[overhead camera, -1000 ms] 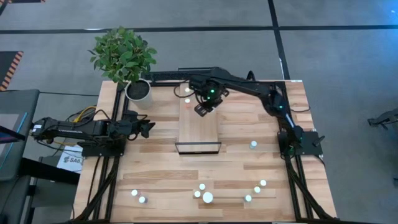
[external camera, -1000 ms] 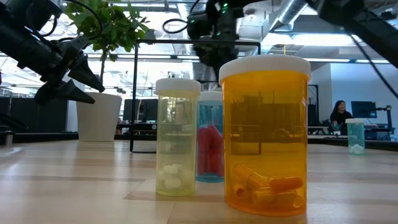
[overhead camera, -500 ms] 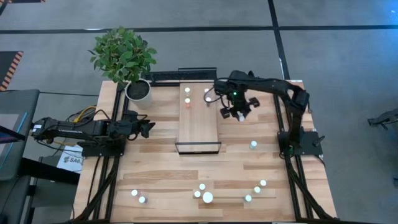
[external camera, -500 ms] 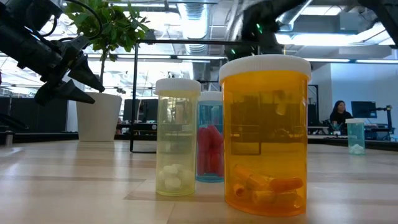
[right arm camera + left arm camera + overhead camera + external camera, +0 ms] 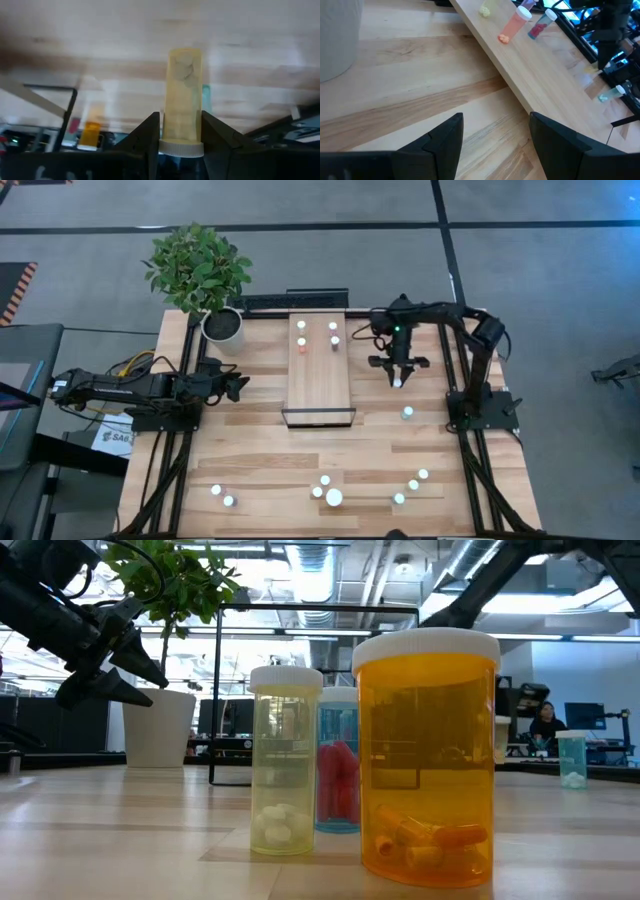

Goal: Pick and place medicine bottles onto shelf by color
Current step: Put the yellow pill bottle on the shelf

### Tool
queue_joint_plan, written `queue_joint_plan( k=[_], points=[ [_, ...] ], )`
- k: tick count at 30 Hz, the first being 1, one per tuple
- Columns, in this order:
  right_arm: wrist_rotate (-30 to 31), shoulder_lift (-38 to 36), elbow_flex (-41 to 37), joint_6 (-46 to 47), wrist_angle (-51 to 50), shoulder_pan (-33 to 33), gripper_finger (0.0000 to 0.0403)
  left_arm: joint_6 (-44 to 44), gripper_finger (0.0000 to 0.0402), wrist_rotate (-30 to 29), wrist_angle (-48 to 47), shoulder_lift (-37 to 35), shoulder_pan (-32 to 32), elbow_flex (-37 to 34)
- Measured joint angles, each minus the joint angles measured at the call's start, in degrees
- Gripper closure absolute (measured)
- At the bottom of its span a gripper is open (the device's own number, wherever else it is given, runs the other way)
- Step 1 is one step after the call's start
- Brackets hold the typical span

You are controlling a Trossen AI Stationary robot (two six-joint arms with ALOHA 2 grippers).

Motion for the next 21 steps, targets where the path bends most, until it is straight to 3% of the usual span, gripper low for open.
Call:
queue_joint_plan(
  k=[6, 21],
  points=[
    [-1.92, 0.02, -2.83, 3.92, 6.28, -1.96, 0.0267, 0.0, 0.0189, 0.0, 0.0, -0.02, -0.02, 0.0],
    [-2.52, 0.02, -3.01, 5.33, 10.68, -3.23, 0.0254, 0.0, 0.0189, 0.0, 0.01, 0.0, -0.02, 0.0]
  ],
)
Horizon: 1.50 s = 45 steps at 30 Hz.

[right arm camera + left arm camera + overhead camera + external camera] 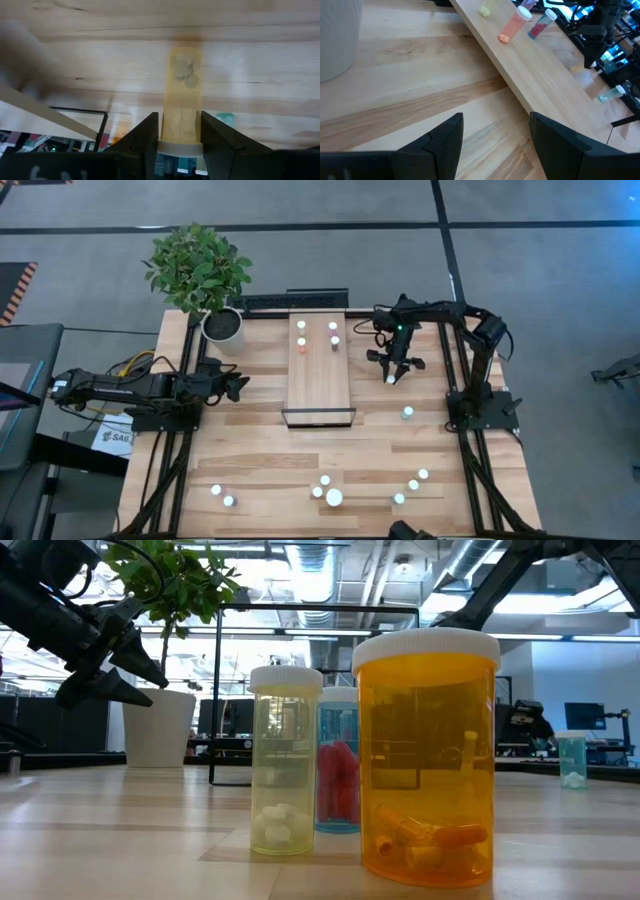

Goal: Pick and place medicine bottles onto shelf by color
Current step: Put the yellow pill bottle on the shelf

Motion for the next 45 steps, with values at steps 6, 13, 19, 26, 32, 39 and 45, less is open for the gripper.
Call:
queue_joint_plan(
  k=[6, 13, 19, 26, 32, 39, 45],
  points=[
    [0.43, 0.0, 0.0, 0.11, 0.37, 0.0, 0.024, 0.0, 0.0189, 0.0, -0.01, 0.0, 0.02, 0.0],
    [1.13, 0.0, 0.0, 0.08, 0.52, -0.44, 0.0202, 0.0, 0.0189, 0.0, 0.0, -0.01, 0.01, 0.0],
    [1.76, 0.02, 0.0, 0.08, 0.54, -0.76, 0.0168, 0.0, 0.0189, 0.0, -0.01, 0.0, 0.0, 0.0],
    [5.58, -1.38, 2.24, 1.1, 0.18, -0.61, 0.0153, 0.0, 0.0189, 0.0, 0.01, 0.0, 0.0, 0.0],
    [12.08, -6.77, 2.71, 5.38, -0.05, 0.7, 0.0153, 0.0, 0.0189, 0.0, 0.0, 0.0, 0.01, 0.0],
    [18.48, -12.58, 1.31, 9.14, 0.53, 3.79, 0.0153, 0.0, 0.0189, 0.0, 0.01, 0.0, 0.0, 0.0],
    [20.84, -13.16, 0.07, 10.62, 3.38, 7.11, 0.0153, 0.0, 0.0189, 0.0, 0.0, -0.01, 0.0, 0.0]
  ],
)
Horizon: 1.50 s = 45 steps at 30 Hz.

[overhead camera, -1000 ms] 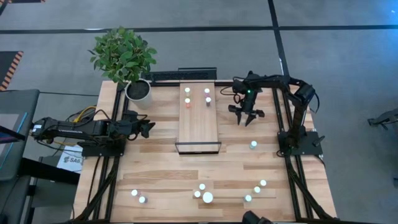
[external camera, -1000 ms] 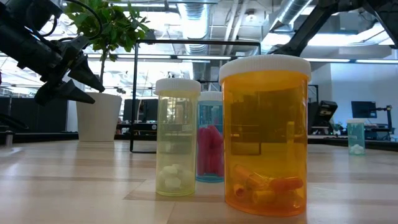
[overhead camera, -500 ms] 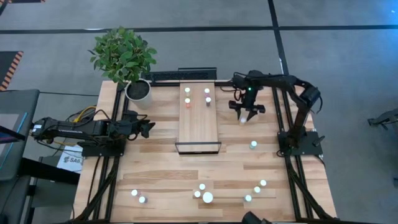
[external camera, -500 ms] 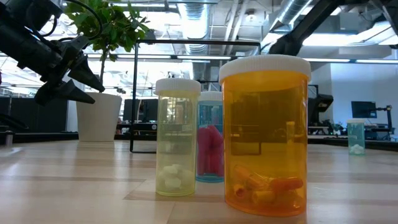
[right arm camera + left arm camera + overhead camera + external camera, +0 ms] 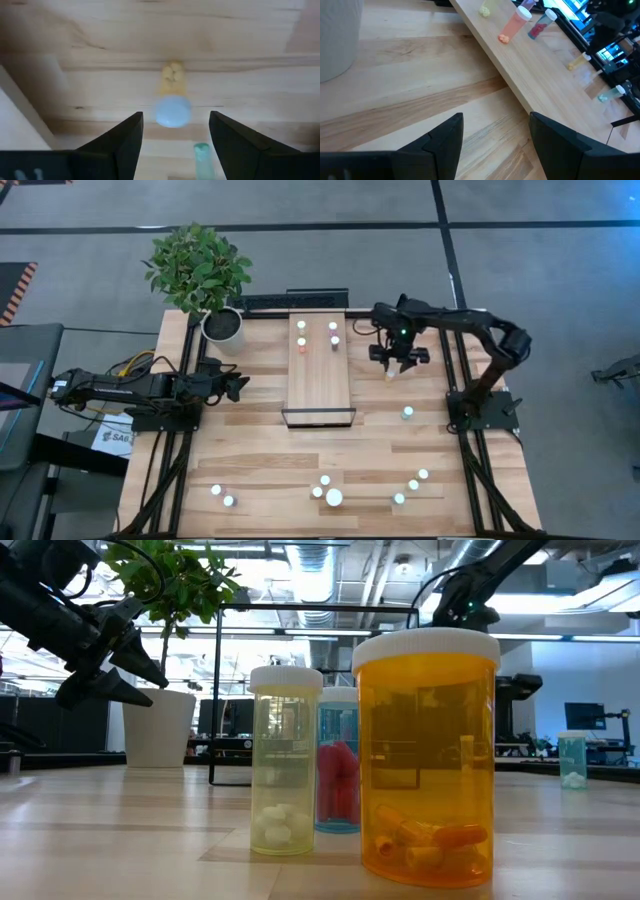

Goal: Pick and place medicine bottles onto shelf by color
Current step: Put the yellow pill bottle on the shelf

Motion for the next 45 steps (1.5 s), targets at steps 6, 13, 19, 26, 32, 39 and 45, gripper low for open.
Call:
queue_joint_plan(
  k=[6, 13, 19, 26, 32, 39, 45],
  points=[
    [0.57, 0.98, -0.02, -0.03, 0.7, 1.45, 0.0153, 0.0, 0.0189, 0.0, 0.01, 0.0, 0.01, 0.0],
    [2.73, 0.98, -0.02, -0.09, 1.12, 2.06, 0.0153, 0.0, 0.0189, 0.0, 0.01, -0.01, 0.02, 0.0],
    [3.01, 0.98, -0.02, -0.2, 1.33, 2.46, 0.0154, 0.0, 0.0189, 0.0, 0.01, 0.01, 0.0, 0.0],
    [2.0, 0.98, -3.32, 0.39, 4.36, 2.81, 0.0173, 0.0, 0.0189, 0.0, 0.0, 0.01, 0.01, 0.0],
    [1.42, 1.0, -3.91, 1.27, 6.05, 2.77, 0.0193, 0.0, 0.0189, 0.0, -0.01, -0.01, 0.0, 0.0],
    [1.43, 1.0, -3.91, 1.48, 6.42, 2.77, 0.0225, 0.0, 0.0189, 0.0, 0.01, 0.01, 0.02, 0.0],
    [1.37, 1.0, -3.91, 2.52, 6.73, 2.77, 0.026, 0.0, 0.0189, 0.0, -0.01, -0.01, 0.01, 0.0]
  ],
)
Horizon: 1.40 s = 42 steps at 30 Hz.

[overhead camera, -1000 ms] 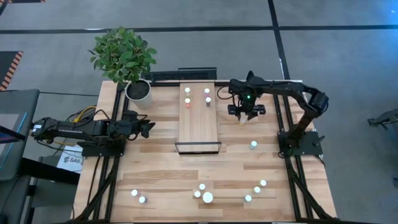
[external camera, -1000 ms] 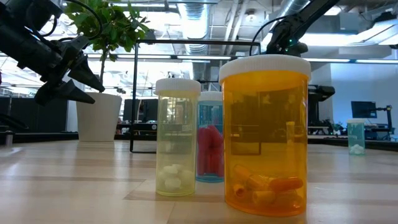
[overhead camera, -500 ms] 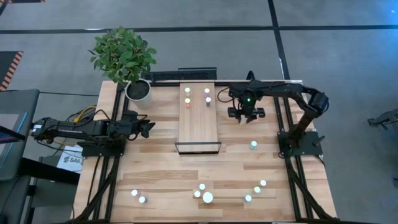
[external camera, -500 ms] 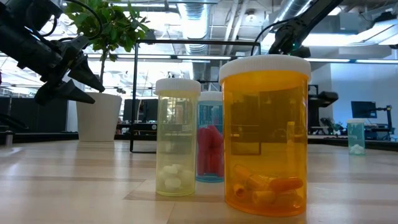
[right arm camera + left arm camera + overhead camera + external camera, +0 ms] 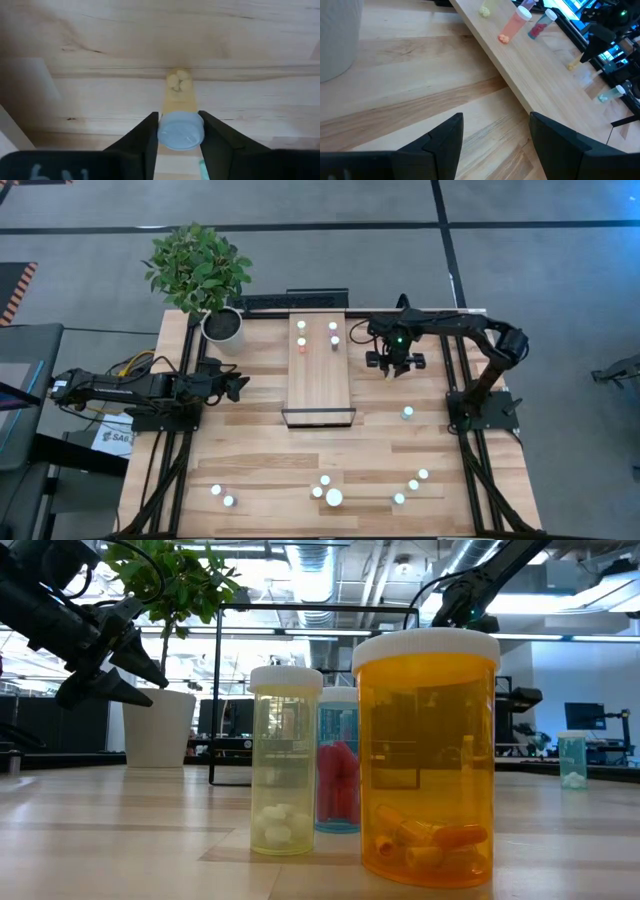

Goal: Pick and place medicine bottles onto shelf by color
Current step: Put the yellow pill bottle on the shelf

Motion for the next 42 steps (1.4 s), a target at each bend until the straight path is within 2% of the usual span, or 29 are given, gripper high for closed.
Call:
queue_joint_plan(
  k=[7, 14, 26, 35, 39, 42],
  points=[
    [-0.16, -0.02, 0.92, 1.79, -0.97, 0.0, 0.0264, 0.0, 0.0189, 0.0, 0.01, 0.01, 0.01, 0.0],
    [-0.05, -0.02, 7.52, 1.94, -6.5, 0.23, 0.027, 0.0, 0.0189, 0.0, 0.02, -0.01, 0.01, 0.0],
    [7.78, -0.04, 20.38, 7.77, -11.25, 7.1, 0.0273, 0.0, 0.0189, 0.0, 0.01, 0.02, 0.0, 0.0],
    [9.59, 0.0, 22.67, 7.29, -7.51, 10.35, 0.0279, 0.0, 0.0189, 0.0, 0.02, 0.0, 0.0, 0.0],
    [9.16, 3.56, 24.08, 5.1, -7.3, 11.76, 0.0281, 0.0, 0.0189, 0.0, 0.0, 0.0, -0.01, 0.0],
    [7.81, 7.38, 27.96, 3.2, -9.04, 12.68, 0.0281, 0.0, 0.0189, 0.01, -0.16, 0.02, -0.01, 0.0]
  ],
)
